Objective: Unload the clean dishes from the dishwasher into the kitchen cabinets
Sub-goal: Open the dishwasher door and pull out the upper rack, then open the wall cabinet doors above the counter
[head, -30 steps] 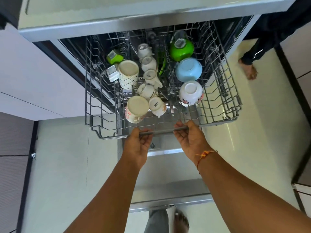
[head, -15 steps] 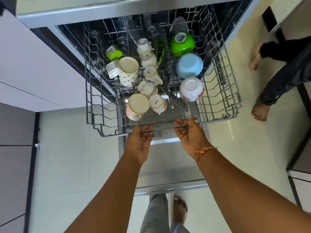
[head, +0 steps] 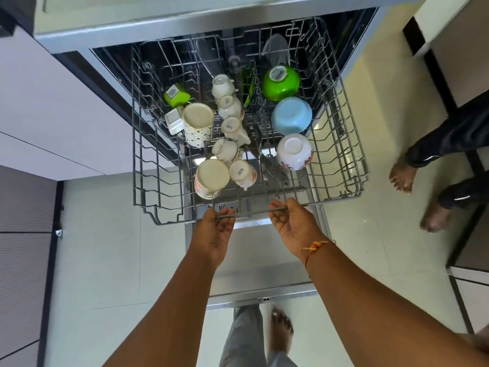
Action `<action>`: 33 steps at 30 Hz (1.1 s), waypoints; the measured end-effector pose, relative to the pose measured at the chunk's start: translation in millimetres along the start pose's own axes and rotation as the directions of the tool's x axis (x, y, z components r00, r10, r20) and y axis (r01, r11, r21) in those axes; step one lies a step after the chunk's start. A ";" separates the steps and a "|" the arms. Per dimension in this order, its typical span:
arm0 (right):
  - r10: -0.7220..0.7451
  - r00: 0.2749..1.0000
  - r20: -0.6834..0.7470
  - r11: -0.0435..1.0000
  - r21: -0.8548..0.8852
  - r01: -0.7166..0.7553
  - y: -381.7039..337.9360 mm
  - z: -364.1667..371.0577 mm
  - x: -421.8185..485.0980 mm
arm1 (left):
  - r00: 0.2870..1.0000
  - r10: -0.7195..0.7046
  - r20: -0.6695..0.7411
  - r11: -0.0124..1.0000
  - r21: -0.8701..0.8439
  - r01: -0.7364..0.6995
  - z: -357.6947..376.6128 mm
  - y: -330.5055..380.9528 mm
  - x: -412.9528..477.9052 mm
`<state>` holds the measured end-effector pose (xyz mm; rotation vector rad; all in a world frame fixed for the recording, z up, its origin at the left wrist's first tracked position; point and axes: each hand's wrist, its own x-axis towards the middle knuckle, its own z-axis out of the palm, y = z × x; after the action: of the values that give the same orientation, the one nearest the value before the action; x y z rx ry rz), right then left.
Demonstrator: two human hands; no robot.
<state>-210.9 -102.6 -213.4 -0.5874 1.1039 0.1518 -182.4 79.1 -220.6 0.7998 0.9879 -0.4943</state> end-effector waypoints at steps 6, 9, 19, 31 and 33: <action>0.010 1.000 -0.028 0.999 -0.045 -0.011 -0.4 -4.7 -4.2 | 1.000 -0.011 -0.025 1.000 0.013 0.011 2.6 -0.9 -11.1; 0.016 0.999 -0.038 1.000 -0.023 -0.017 3.9 -7.9 -4.9 | 0.999 -0.013 -0.039 1.000 0.004 0.014 2.1 -3.8 -16.6; -0.024 0.994 -0.107 0.961 -0.275 -0.007 8.3 -16.4 -6.5 | 0.998 0.007 -0.058 0.994 0.109 -0.001 -8.3 -4.7 -17.8; -0.430 0.801 0.416 -0.205 -0.909 0.362 -28.5 11.1 -152.1 | 0.817 0.480 0.319 0.094 0.908 -0.409 -16.0 21.7 -142.7; -0.436 0.713 0.550 -0.422 -0.824 0.378 -31.8 18.4 -187.0 | 0.675 0.536 0.507 -0.237 0.858 -0.456 -19.5 33.1 -174.1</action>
<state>-269.1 -88.1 -32.5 -2.6029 0.3696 0.3161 -253.4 118.0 -61.7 2.4941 0.0044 -0.3339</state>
